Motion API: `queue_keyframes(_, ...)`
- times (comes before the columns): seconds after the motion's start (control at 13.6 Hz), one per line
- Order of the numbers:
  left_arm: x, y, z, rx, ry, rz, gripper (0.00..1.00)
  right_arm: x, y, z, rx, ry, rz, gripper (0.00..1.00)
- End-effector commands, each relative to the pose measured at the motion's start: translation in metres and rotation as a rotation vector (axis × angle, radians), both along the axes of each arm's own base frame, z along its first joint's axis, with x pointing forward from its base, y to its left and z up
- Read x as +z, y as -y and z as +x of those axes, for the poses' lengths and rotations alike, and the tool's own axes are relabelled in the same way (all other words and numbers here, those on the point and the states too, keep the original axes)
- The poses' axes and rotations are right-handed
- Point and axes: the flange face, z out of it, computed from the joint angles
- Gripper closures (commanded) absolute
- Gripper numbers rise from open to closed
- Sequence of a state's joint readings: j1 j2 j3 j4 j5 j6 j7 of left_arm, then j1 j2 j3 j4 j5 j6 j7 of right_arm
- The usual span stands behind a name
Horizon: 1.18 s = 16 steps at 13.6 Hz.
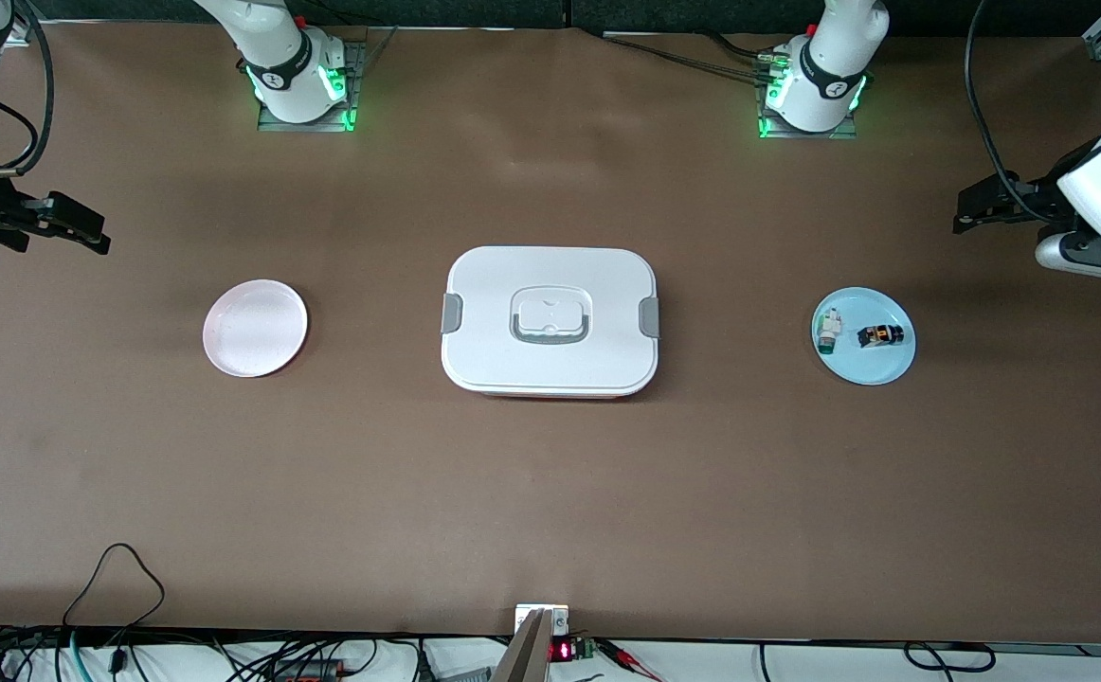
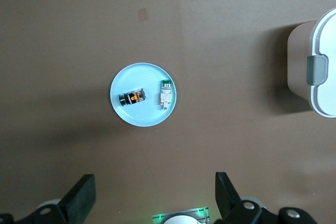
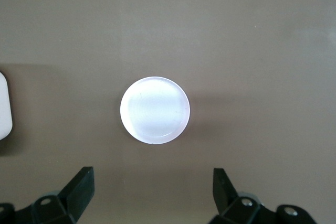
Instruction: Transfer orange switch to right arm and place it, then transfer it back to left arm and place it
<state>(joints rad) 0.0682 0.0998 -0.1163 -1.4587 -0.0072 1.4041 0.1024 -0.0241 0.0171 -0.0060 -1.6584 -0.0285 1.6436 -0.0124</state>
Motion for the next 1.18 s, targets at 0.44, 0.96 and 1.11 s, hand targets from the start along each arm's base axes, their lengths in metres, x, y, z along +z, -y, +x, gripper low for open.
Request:
queue_keyframes(0.44, 0.012, 0.013, -0.015, -0.012, 0.045, -0.028, 0.0, 0.003, 0.0, 0.001, 0.012, -0.006, 0.011, 0.0)
queue_keyframes(0.96, 0.014, 0.004, -0.038, -0.012, 0.021, -0.012, 0.0, 0.003, 0.0, 0.001, 0.013, -0.009, 0.013, 0.0)
queue_keyframes(1.11, 0.009, 0.005, -0.044, -0.004, 0.078, -0.008, 0.0, 0.002, 0.0, 0.001, 0.013, -0.011, 0.013, 0.0)
